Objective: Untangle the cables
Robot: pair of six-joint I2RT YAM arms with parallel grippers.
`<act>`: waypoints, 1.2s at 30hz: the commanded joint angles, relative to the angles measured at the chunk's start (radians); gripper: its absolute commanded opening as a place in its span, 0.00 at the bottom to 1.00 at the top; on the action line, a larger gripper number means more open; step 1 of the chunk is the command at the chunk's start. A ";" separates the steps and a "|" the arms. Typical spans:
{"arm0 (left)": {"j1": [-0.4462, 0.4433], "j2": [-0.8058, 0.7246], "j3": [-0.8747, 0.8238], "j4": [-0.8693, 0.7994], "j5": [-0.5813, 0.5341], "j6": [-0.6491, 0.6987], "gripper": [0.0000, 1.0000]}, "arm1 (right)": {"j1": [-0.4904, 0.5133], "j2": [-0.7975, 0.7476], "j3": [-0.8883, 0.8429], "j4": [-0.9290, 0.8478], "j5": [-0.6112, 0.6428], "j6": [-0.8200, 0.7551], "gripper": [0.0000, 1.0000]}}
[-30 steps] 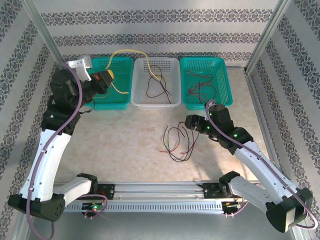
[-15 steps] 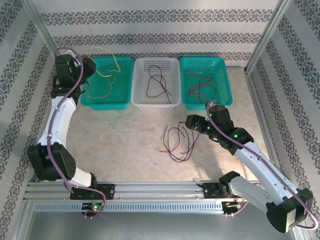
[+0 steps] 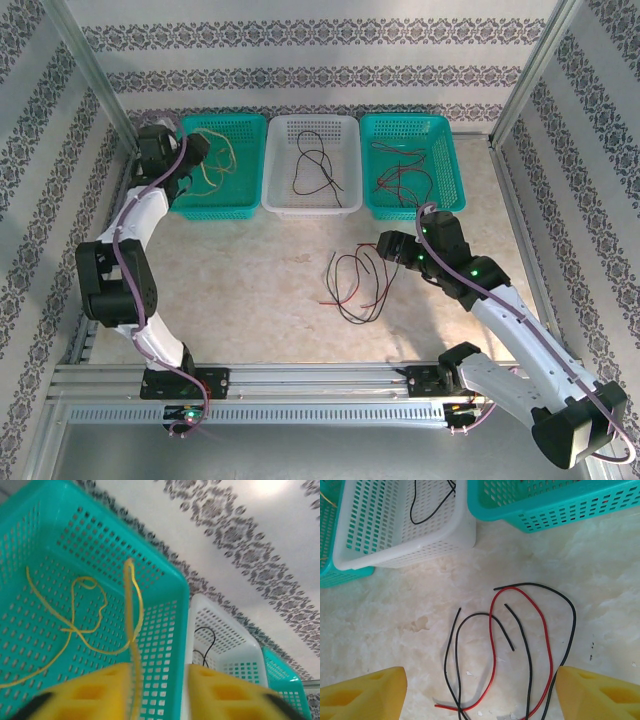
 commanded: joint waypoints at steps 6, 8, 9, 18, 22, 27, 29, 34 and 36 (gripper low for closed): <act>-0.049 -0.103 -0.007 -0.078 -0.112 0.084 0.92 | -0.008 0.073 0.016 -0.086 0.100 0.007 0.78; -0.050 -0.142 0.008 -0.144 -0.146 0.106 0.94 | -0.008 0.113 0.009 -0.109 0.130 0.006 0.78; -0.050 -0.163 0.010 -0.167 -0.162 0.119 0.94 | -0.010 0.133 0.005 -0.116 0.143 0.006 0.77; -0.062 -0.462 -0.130 -0.250 -0.091 0.124 0.84 | -0.037 0.344 -0.047 -0.005 0.144 -0.016 0.69; -0.127 -0.584 -0.255 -0.255 0.028 0.098 0.78 | -0.086 0.449 -0.035 0.062 0.081 -0.016 0.61; -0.325 -0.701 -0.435 -0.252 0.122 0.098 0.76 | -0.097 0.565 -0.014 0.100 0.051 -0.011 0.53; -0.399 -0.730 -0.483 -0.263 0.126 0.095 0.76 | -0.099 0.597 -0.004 0.098 0.041 -0.011 0.50; -0.503 -0.770 -0.570 -0.255 0.076 0.060 0.74 | -0.112 0.643 0.011 0.103 0.009 -0.017 0.44; -0.525 -0.750 -0.587 -0.223 0.075 0.033 0.72 | -0.114 0.655 0.013 0.105 0.004 -0.016 0.36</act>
